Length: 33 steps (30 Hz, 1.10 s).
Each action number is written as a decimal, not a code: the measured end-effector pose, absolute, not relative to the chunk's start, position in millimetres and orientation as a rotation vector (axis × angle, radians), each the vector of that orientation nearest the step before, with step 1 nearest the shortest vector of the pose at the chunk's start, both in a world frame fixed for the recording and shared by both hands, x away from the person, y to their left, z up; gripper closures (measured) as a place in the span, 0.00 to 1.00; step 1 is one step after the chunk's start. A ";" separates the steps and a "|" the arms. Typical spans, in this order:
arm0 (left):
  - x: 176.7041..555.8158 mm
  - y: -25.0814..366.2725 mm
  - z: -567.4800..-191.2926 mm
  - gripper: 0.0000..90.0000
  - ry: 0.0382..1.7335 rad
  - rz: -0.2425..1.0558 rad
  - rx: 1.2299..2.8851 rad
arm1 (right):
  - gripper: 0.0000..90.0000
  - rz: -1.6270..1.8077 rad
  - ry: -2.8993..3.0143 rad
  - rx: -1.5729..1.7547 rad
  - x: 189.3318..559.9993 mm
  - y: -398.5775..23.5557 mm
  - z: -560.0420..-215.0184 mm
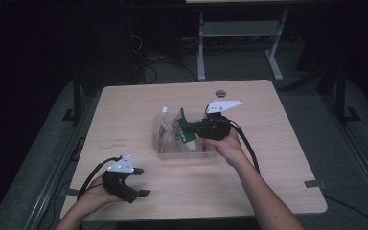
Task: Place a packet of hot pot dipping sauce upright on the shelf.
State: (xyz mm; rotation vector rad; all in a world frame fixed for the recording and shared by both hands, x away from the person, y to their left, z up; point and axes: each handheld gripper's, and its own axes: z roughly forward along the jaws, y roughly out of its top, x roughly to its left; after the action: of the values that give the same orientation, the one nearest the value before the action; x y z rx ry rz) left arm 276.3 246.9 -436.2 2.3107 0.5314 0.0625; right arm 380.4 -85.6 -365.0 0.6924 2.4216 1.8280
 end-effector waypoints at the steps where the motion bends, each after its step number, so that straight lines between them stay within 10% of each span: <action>1: 276.3 246.8 -436.3 0.20 0.530 0.063 2.311 | 0.99 1.828 2.419 0.695 380.5 -85.5 -365.1; 23: 277.5 246.1 -435.9 0.20 0.525 0.069 2.312 | 0.62 1.699 2.413 0.701 375.3 -87.1 -358.5; 33: 277.3 245.7 -435.3 0.20 0.524 0.072 2.312 | 0.99 1.636 2.410 0.724 380.5 -82.7 -350.1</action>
State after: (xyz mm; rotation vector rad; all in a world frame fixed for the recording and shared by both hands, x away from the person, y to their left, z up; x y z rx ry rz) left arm 277.3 245.7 -435.3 2.3120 0.5237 0.0717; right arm 380.5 -82.7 -350.1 0.7244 2.4101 1.6356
